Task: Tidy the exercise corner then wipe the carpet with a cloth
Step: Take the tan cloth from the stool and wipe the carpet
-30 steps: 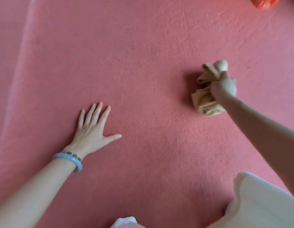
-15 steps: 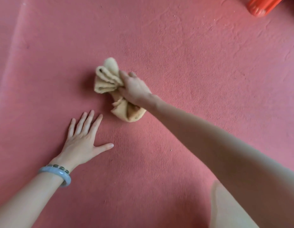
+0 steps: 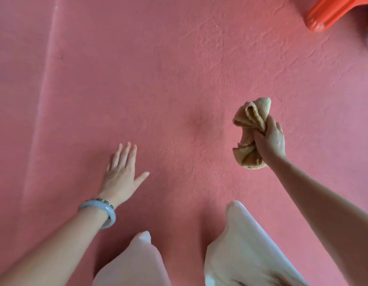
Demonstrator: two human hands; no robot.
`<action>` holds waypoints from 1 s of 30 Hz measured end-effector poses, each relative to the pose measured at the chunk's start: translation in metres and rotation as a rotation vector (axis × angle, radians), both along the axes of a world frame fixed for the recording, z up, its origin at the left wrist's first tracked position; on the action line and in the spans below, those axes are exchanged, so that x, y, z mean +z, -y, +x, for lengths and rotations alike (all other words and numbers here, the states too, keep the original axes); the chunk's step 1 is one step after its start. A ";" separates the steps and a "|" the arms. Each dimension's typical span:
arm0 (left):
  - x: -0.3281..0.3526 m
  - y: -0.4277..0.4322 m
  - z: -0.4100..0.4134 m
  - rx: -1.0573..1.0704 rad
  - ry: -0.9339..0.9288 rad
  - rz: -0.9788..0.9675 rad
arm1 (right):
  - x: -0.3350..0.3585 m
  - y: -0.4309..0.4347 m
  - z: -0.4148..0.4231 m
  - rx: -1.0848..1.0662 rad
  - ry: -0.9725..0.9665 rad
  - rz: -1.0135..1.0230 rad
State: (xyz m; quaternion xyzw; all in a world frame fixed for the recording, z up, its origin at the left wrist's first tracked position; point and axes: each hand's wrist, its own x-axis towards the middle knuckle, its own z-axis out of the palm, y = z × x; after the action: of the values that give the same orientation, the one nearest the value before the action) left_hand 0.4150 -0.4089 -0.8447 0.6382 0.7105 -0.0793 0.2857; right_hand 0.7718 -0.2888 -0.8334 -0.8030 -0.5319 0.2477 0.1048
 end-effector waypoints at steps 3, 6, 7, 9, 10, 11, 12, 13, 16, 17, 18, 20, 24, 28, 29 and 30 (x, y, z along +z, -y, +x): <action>0.084 0.004 0.021 0.076 0.074 -0.003 | 0.078 0.013 -0.028 0.032 -0.234 0.051; 0.191 -0.008 0.040 0.233 0.271 0.012 | 0.177 0.020 -0.067 0.081 -0.449 0.073; 0.229 -0.014 0.047 0.266 0.337 0.047 | 0.214 0.020 -0.080 0.101 -0.509 0.072; 0.310 -0.027 0.060 0.312 0.443 0.170 | 0.296 0.021 -0.103 0.150 -0.622 0.080; 0.352 -0.034 0.066 0.348 0.496 0.211 | 0.338 0.020 -0.112 0.170 -0.675 0.087; 0.396 -0.039 0.071 0.385 0.555 0.227 | 0.380 0.019 -0.119 0.187 -0.726 0.091; 0.440 -0.043 0.077 0.417 0.613 0.236 | 0.421 0.020 -0.123 0.206 -0.770 0.093; 0.485 -0.046 0.083 0.436 0.671 0.262 | 0.462 0.019 -0.126 0.236 -0.808 0.095; 0.604 -0.053 0.100 0.539 0.957 0.229 | 0.574 0.017 -0.122 0.346 -0.927 0.064; 0.639 -0.054 0.105 0.548 1.057 0.166 | 0.605 0.017 -0.118 0.393 -0.965 0.051; 0.668 -0.057 0.109 0.518 1.122 0.128 | 0.634 0.017 -0.113 0.431 -0.992 0.038; 0.715 -0.062 0.116 0.423 1.120 0.120 | 0.682 0.018 -0.096 0.452 -1.029 -0.003; 0.774 -0.078 0.140 0.418 1.029 0.188 | 0.751 0.013 -0.052 0.416 -1.104 -0.067; 0.793 -0.096 0.162 0.419 1.069 0.227 | 0.781 -0.004 -0.021 0.331 -1.197 -0.118; 0.795 -0.101 0.166 0.419 1.082 0.219 | 0.783 -0.010 -0.018 0.314 -1.197 -0.126; 0.797 -0.107 0.169 0.423 1.095 0.211 | 0.785 -0.016 -0.017 0.304 -1.197 -0.132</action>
State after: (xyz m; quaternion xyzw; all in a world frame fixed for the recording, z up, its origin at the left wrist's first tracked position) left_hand 0.5843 -0.3020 -0.0482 0.4559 0.5755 0.3908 0.5552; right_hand 0.7552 -0.2727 -0.0488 -0.4448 -0.4727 0.6997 0.2986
